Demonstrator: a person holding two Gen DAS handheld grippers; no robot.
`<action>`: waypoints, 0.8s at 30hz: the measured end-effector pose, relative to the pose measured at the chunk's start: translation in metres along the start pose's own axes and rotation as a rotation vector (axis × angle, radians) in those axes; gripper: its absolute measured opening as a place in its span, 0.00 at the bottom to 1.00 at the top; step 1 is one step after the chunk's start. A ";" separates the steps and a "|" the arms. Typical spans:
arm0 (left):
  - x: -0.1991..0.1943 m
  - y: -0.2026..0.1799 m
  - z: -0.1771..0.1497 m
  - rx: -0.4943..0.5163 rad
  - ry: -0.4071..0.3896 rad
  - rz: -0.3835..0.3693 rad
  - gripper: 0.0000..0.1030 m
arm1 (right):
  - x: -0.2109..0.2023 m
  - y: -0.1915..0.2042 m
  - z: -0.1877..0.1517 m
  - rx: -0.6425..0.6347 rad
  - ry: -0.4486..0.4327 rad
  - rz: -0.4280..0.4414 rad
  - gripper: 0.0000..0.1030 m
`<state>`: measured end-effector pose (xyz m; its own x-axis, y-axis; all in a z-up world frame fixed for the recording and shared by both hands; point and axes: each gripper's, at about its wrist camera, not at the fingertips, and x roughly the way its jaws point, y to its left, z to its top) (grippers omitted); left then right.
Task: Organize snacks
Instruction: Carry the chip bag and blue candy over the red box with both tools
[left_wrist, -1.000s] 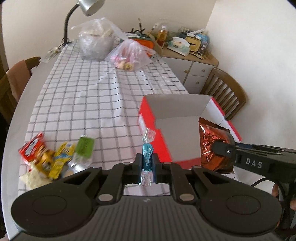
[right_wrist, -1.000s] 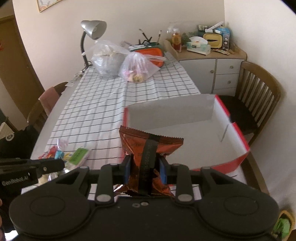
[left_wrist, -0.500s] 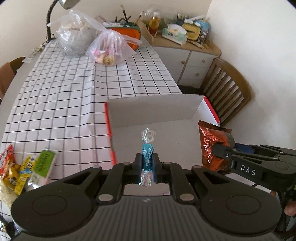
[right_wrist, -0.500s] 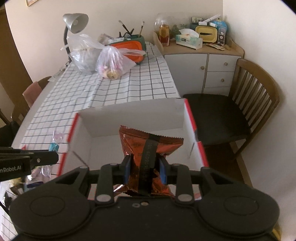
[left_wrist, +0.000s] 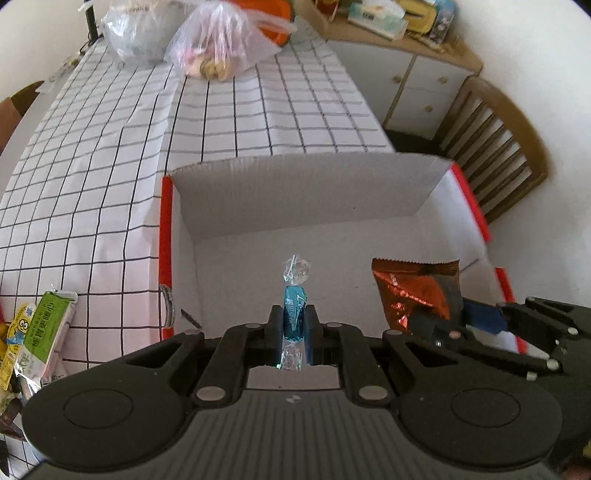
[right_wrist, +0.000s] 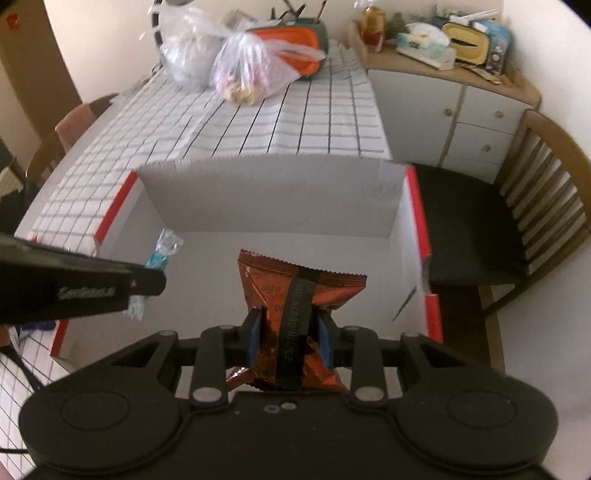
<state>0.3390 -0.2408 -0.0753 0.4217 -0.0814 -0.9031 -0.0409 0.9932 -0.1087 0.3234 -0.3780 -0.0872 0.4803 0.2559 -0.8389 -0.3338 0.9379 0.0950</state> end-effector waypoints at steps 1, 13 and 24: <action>0.005 -0.001 0.001 -0.002 0.009 0.006 0.10 | 0.003 -0.001 -0.001 -0.007 0.008 0.003 0.29; 0.045 -0.004 -0.004 0.017 0.105 0.064 0.10 | 0.027 0.005 -0.003 -0.062 0.072 0.038 0.30; 0.043 0.001 -0.009 0.004 0.100 0.047 0.11 | 0.019 -0.002 -0.001 -0.042 0.046 0.062 0.44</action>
<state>0.3487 -0.2440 -0.1177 0.3273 -0.0419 -0.9440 -0.0548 0.9965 -0.0632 0.3323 -0.3749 -0.1038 0.4203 0.3015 -0.8558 -0.3961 0.9095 0.1259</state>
